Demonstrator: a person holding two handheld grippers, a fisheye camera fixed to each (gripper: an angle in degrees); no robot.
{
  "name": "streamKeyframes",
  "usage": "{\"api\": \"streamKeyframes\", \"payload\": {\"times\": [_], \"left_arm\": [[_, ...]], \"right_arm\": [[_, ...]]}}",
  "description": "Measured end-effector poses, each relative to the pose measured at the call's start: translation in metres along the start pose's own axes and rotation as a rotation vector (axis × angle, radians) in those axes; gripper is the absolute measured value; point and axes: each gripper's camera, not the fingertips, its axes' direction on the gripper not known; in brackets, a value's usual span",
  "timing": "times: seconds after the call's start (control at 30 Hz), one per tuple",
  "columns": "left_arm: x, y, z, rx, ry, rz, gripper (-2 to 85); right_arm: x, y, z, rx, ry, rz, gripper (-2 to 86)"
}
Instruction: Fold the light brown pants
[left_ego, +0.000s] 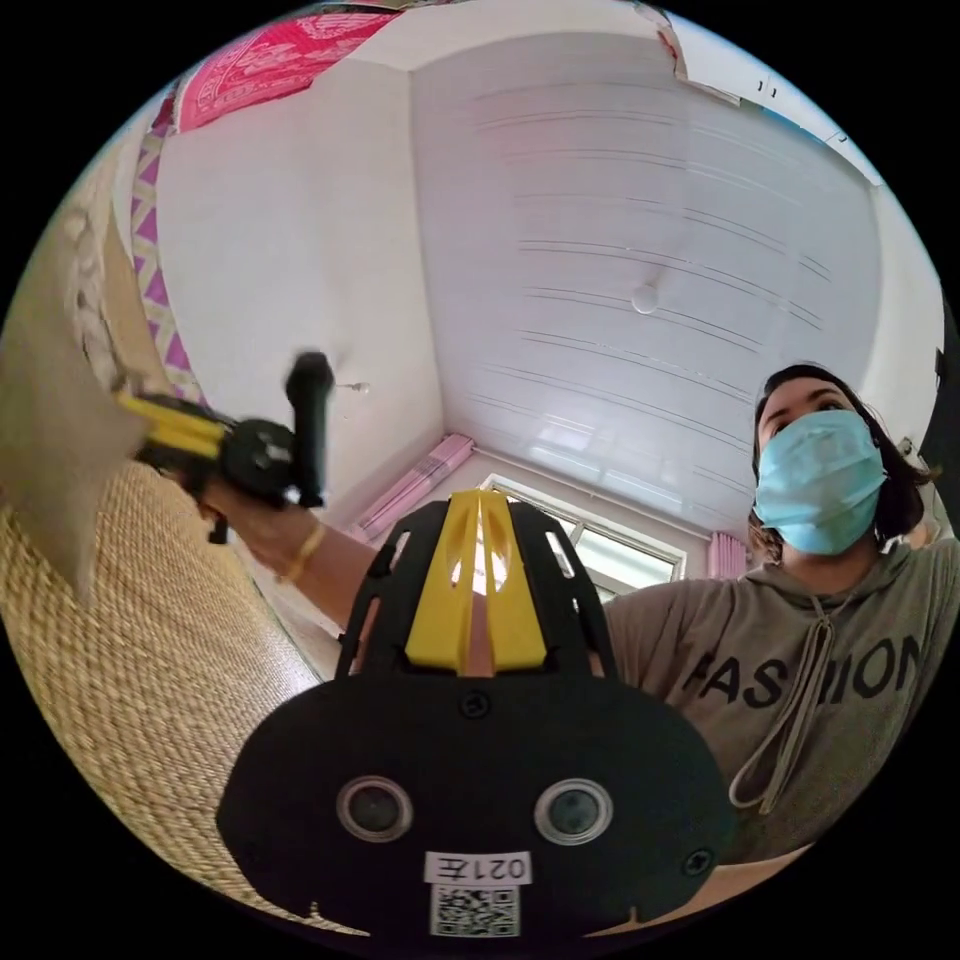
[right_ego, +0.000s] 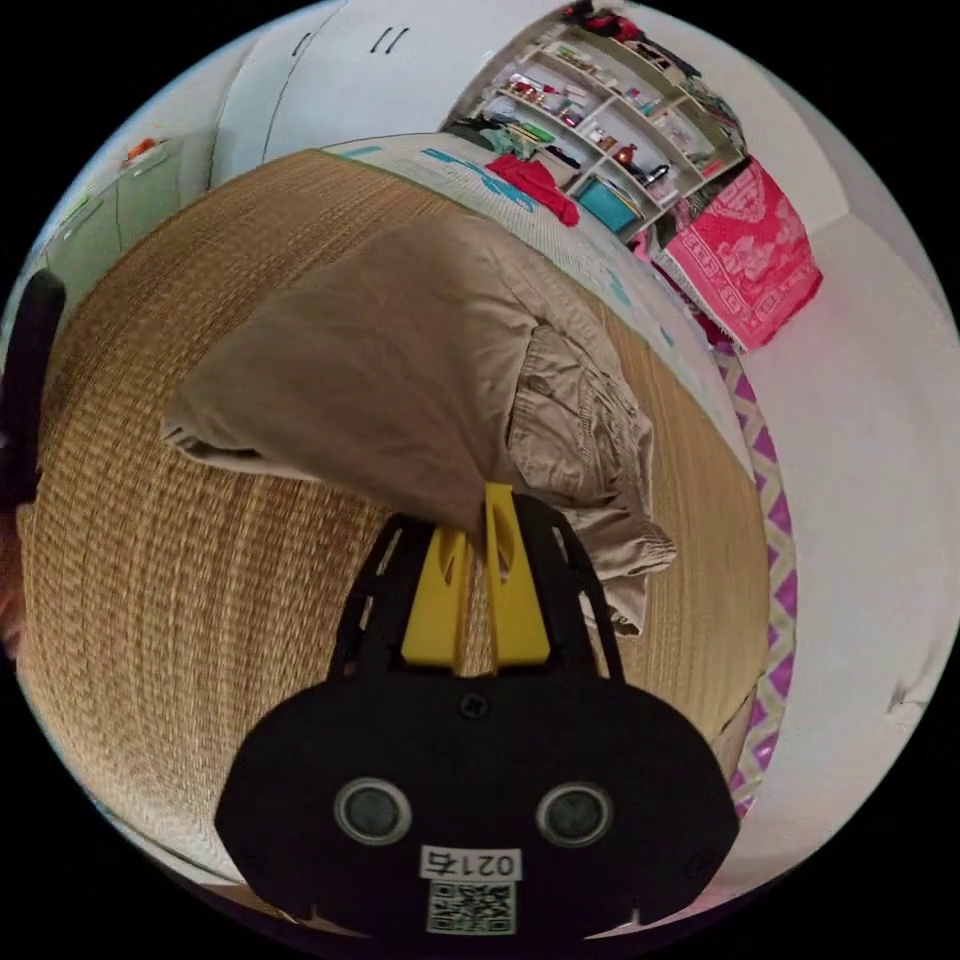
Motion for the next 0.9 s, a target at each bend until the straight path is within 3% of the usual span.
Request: {"api": "streamKeyframes", "payload": {"times": [0.1,0.2,0.4,0.53,0.6,0.73,0.9], "left_arm": [[-0.024,0.013,0.019,-0.096,-0.094,-0.098,-1.0],[-0.055,0.032,0.046,-0.210,-0.066,-0.224,-1.0],[-0.080,0.055,0.079,-0.322,-0.090,-0.264,-0.9],[-0.095,0.066,0.079,-0.295,-0.118,-0.303,-0.9],[-0.101,0.072,0.087,-0.318,-0.140,-0.303,-0.9],[-0.111,0.082,0.098,-0.346,-0.144,-0.335,-0.9],[-0.116,0.090,0.109,-0.351,-0.142,-0.326,-0.9]], "right_arm": [[-0.025,0.106,-0.061,-0.109,0.034,0.061,0.1],[-0.066,0.207,-0.122,-0.258,0.072,0.169,0.0],[-0.181,0.345,-0.210,-0.469,0.051,0.501,-0.2],[-0.242,0.371,-0.215,-0.446,0.124,0.605,0.0],[-0.254,0.390,-0.212,-0.392,0.115,0.798,0.0],[-0.283,0.430,-0.203,-0.275,0.076,0.959,0.1],[-0.345,0.514,-0.215,-0.341,0.193,1.073,0.5]]}}
